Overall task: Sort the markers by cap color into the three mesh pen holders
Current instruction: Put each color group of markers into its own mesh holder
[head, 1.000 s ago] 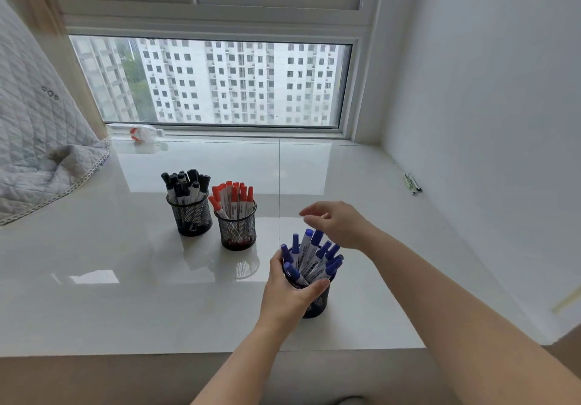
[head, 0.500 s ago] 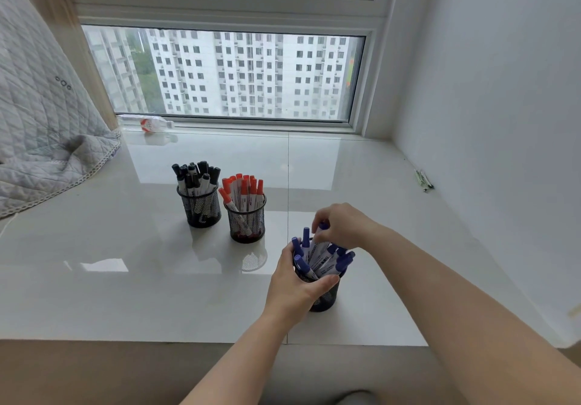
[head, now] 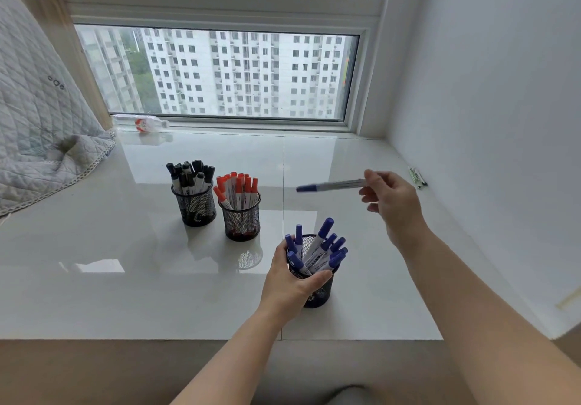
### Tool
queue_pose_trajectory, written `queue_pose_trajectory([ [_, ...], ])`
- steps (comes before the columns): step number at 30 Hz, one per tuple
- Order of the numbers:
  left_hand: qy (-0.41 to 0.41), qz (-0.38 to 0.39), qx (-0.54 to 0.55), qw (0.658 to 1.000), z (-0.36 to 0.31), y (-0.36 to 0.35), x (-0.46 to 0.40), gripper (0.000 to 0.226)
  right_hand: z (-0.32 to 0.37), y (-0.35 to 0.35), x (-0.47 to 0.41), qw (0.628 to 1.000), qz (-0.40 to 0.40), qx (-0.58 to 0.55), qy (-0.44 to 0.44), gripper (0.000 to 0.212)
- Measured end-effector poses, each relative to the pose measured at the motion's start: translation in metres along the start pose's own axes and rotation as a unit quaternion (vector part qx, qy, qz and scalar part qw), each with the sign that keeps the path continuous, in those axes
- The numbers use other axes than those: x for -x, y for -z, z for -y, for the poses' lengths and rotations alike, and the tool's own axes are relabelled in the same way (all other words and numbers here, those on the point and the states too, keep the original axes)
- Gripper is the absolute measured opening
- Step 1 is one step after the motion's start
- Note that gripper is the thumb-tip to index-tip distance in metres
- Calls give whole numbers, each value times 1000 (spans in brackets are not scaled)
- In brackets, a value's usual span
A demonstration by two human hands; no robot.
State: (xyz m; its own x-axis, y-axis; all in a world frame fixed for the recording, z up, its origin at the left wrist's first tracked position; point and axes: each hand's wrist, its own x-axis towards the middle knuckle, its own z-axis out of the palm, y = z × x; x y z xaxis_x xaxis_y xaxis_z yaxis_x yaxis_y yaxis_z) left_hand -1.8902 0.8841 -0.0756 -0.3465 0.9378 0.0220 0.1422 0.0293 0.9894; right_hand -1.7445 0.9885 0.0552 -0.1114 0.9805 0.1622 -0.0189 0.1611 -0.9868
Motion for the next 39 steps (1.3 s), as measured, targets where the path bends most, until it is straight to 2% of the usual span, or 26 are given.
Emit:
queue_pose_trajectory([
  [2, 0, 3, 4, 1000, 1, 0, -1, 69, -6, 3, 7, 985, 10, -136, -104, 10],
  [4, -3, 7, 4, 1000, 2, 0, -2, 68, -13, 4, 12, 942, 26, -277, -188, 9],
  [6, -4, 9, 4, 1000, 3, 0, -2, 68, -18, 4, 17, 909, 58, -349, -219, 8],
  [7, -5, 9, 4, 1000, 3, 0, -2, 68, -21, 4, 18, 910, 83, -347, -213, 6],
  [9, -5, 6, 0, 1000, 3, 0, -2, 70, -24, 1, 20, 931, 136, -289, -177, 15],
  [11, -4, 3, -1, 1000, 3, 0, -2, 71, -24, -2, 23, 962, 173, -173, -125, 29],
  [14, -2, 6, -3, 1000, 2, 0, -1, 78, -25, -9, 28, 978, 195, -28, -69, 17],
  [15, -4, 6, -3, 1000, 2, 0, -1, 79, -24, -11, 31, 978, 203, 18, -52, 12],
  [17, -5, 8, -2, 1000, 2, 1, -2, 81, -26, -15, 34, 968, 218, 126, -6, 14],
  [21, -5, 8, 4, 1000, 2, 1, -2, 79, -32, -16, 40, 931, 213, 280, 95, 9],
  [25, -5, 8, 6, 1000, 1, 1, -1, 80, -39, -16, 42, 924, 179, 311, 130, 35],
  [30, 2, 9, 1, 1000, 0, 1, -1, 84, -44, -22, 41, 930, 150, 301, 150, 89],
  [32, 6, 12, -2, 1000, 0, 1, 0, 83, -46, -22, 40, 928, 142, 305, 161, 102],
  [34, 8, 11, -4, 1000, -1, 1, 0, 82, -46, -22, 39, 919, 135, 322, 185, 101],
  [38, 16, 9, -6, 1000, -2, 1, 2, 78, -46, -26, 36, 884, 185, 383, 196, 54],
  [39, 18, 5, -5, 1000, -1, 1, 2, 74, -47, -26, 35, 872, 196, 406, 188, 48],
])
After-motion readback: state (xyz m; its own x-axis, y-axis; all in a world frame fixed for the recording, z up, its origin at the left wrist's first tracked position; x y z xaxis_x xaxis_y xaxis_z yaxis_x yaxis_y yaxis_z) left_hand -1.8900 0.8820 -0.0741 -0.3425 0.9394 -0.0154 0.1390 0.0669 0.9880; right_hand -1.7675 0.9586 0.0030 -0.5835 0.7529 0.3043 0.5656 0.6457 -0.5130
